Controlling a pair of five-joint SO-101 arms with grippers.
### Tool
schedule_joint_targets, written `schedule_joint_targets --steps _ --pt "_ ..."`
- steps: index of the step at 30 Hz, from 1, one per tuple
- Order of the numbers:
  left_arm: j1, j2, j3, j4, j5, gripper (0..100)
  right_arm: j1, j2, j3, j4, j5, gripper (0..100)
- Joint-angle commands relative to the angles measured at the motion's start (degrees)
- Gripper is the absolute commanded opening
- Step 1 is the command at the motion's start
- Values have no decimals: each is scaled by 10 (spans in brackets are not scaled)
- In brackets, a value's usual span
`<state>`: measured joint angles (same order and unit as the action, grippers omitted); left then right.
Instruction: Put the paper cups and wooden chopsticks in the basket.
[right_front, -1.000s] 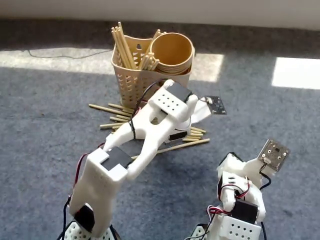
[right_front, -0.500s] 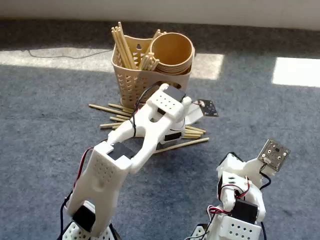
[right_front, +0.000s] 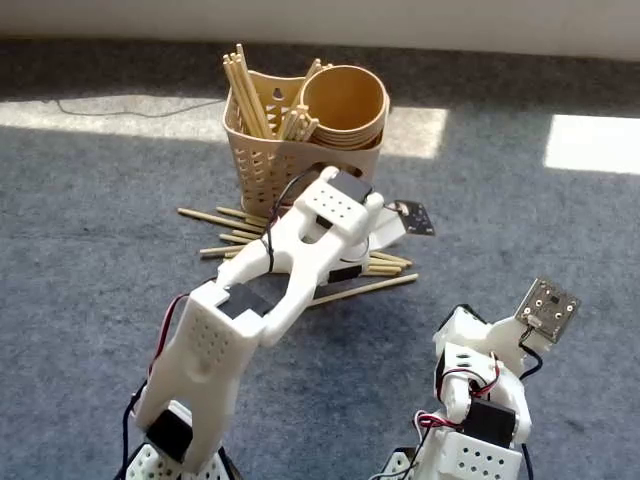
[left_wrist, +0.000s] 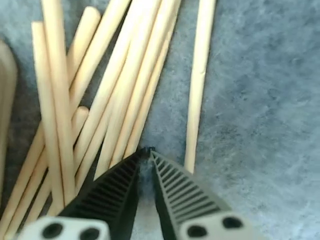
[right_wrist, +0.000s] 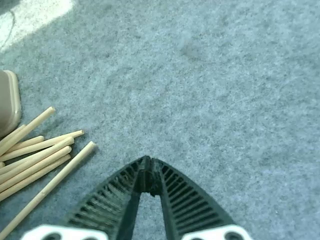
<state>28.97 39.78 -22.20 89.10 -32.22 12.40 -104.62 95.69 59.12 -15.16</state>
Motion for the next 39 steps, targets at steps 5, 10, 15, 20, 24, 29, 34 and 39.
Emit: schedule_joint_targets --steps 5,10,15,20,24,29,34,39 --pt "9 -94 -15 6 18 110 6 -6 60 -17 -1 6" --pt "-5 -91 -10 -25 17 111 6 -6 60 -17 -1 6" --pt "-26 -44 -15 -66 8 109 6 -6 60 -17 -1 6" --pt "-33 2 -15 -71 -4 107 6 -6 60 -17 -1 6" --pt "-28 11 -15 -67 -22 34 6 -6 60 -17 -1 6" --pt "-9 -4 -15 -11 -32 6 6 -6 60 -17 -1 6" --pt "25 -24 -15 33 -29 6 6 -6 60 -17 -1 6" --pt "32 -58 -15 33 -5 12 6 -6 60 -17 -1 6"
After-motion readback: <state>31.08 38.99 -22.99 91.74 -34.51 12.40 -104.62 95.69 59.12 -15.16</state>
